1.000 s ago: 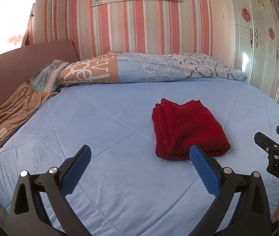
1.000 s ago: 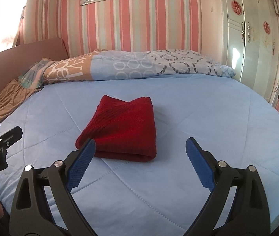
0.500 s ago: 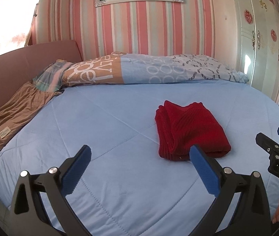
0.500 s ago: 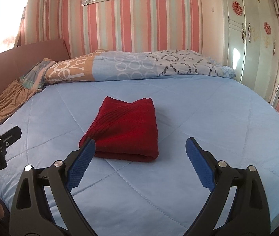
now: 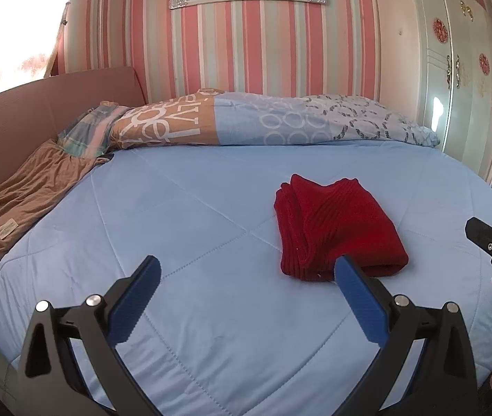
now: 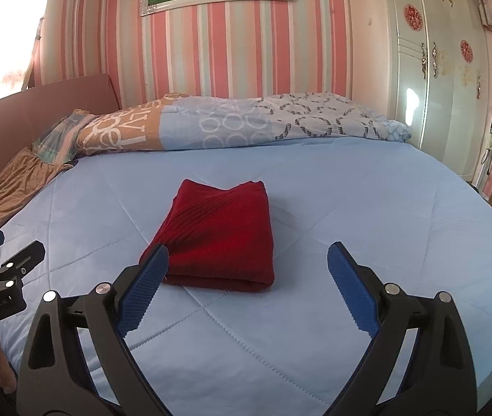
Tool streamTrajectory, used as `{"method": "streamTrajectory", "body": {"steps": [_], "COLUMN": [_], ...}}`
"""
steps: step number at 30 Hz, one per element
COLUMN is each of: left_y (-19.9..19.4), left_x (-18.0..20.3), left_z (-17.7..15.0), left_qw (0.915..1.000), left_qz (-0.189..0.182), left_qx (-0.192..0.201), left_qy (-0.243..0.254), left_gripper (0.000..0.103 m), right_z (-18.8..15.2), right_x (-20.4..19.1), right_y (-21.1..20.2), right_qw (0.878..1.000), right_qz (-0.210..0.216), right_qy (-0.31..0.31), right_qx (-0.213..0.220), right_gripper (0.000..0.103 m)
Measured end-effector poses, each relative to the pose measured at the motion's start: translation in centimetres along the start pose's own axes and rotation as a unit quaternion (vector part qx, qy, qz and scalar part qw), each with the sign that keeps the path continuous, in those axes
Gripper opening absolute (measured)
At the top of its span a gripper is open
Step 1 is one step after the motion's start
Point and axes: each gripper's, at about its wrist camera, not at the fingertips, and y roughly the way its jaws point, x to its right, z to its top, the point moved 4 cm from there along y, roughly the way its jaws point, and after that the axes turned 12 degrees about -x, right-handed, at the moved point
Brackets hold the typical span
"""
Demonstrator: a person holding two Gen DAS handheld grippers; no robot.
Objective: Fold small clothes
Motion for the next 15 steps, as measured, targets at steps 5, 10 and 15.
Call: {"method": "streamTrajectory", "body": {"steps": [5, 10, 15], "left_y": [-0.19, -0.26, -0.25], "left_x": [0.01, -0.08, -0.2], "left_z": [0.01, -0.03, 0.1], "left_qw": [1.0, 1.0, 1.0], "left_qz": [-0.001, -0.001, -0.001], "left_qx": [0.003, 0.003, 0.002], "left_qy": [0.001, 0.0, -0.001], "left_gripper": [0.101, 0.101, 0.101], "right_z": [0.02, 0.16, 0.16], "right_x": [-0.04, -0.01, 0.01], "right_y": [-0.15, -0.22, -0.35], "right_qw": [1.0, 1.0, 1.0], "right_qz": [-0.002, -0.002, -0.002], "right_qy": [-0.001, -0.002, 0.0], "right_qx": [0.001, 0.002, 0.004], "right_gripper": [0.093, 0.093, 0.093]}}
